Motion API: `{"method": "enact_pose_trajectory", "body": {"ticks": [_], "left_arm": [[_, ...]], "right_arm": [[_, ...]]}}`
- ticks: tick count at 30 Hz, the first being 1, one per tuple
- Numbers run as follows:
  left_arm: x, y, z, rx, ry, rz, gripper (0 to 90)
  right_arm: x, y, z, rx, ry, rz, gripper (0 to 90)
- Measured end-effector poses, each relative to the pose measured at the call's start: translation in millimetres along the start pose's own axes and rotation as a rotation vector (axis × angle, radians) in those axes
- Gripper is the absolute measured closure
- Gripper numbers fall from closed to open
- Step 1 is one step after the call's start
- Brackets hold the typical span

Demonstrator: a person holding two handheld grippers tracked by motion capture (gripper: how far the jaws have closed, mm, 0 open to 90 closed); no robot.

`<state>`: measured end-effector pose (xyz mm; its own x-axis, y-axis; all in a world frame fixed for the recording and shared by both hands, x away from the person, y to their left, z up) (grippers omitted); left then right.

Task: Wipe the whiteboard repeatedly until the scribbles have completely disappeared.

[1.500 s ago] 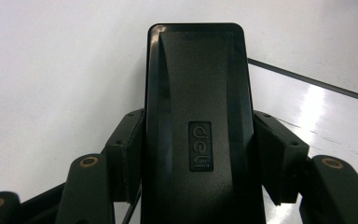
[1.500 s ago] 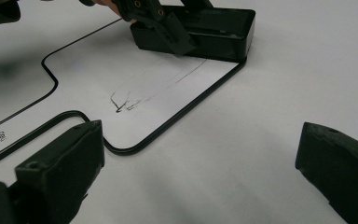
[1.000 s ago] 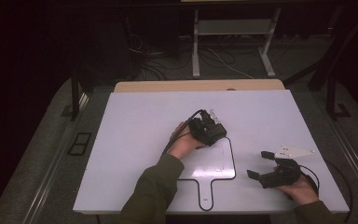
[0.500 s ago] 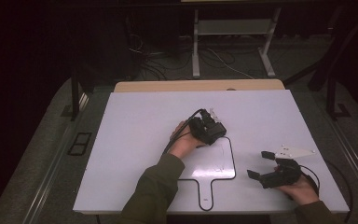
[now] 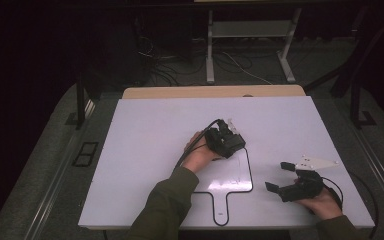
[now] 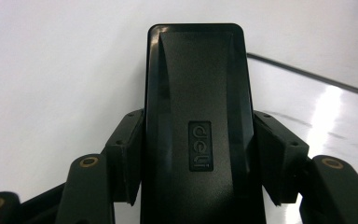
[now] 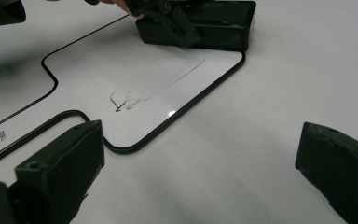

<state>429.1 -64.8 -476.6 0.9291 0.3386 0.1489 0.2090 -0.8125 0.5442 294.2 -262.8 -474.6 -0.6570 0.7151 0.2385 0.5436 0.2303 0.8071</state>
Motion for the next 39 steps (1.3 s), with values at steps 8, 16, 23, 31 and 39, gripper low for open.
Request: {"method": "enact_pose_trajectory", "body": {"ticks": [8, 16, 23, 31, 39], "left_arm": [[-8.2, 1.8, -0.6, 0.005, -0.026, 0.03, 39.3], [-25.4, 11.2, 2.6, -0.003, -0.052, 0.074, 39.3], [-6.5, 9.2, 4.7, 0.01, -0.012, 0.032, 39.3], [-34.9, 10.3, 0.0, 0.005, -0.063, 0.098, 39.3], [-24.3, 6.5, -0.2, -0.001, -0.057, 0.064, 39.3]], "right_arm": [[0.4, -0.1, 1.1, 0.002, 0.001, -0.004, 0.2], [0.6, 0.1, 0.7, 0.001, 0.0, -0.003, 0.2], [0.0, 0.0, 0.4, 0.002, 0.001, -0.003, 0.2], [0.4, 0.2, 0.1, -0.001, 0.0, -0.001, 0.2], [1.0, 0.1, 0.3, 0.001, 0.0, -0.004, 0.2]]}}
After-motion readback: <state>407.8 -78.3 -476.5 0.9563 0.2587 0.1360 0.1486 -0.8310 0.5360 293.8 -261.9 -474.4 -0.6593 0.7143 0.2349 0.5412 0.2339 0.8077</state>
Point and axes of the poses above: each handheld gripper's, and its own axes: z roughly forward along the jaws, y roughly out of its top, x roughly to its left, the point moved 6 cm from there along z, roughly forward along the jaws, and after that the axes turned 5 degrees about z, right-handed, at the moved point
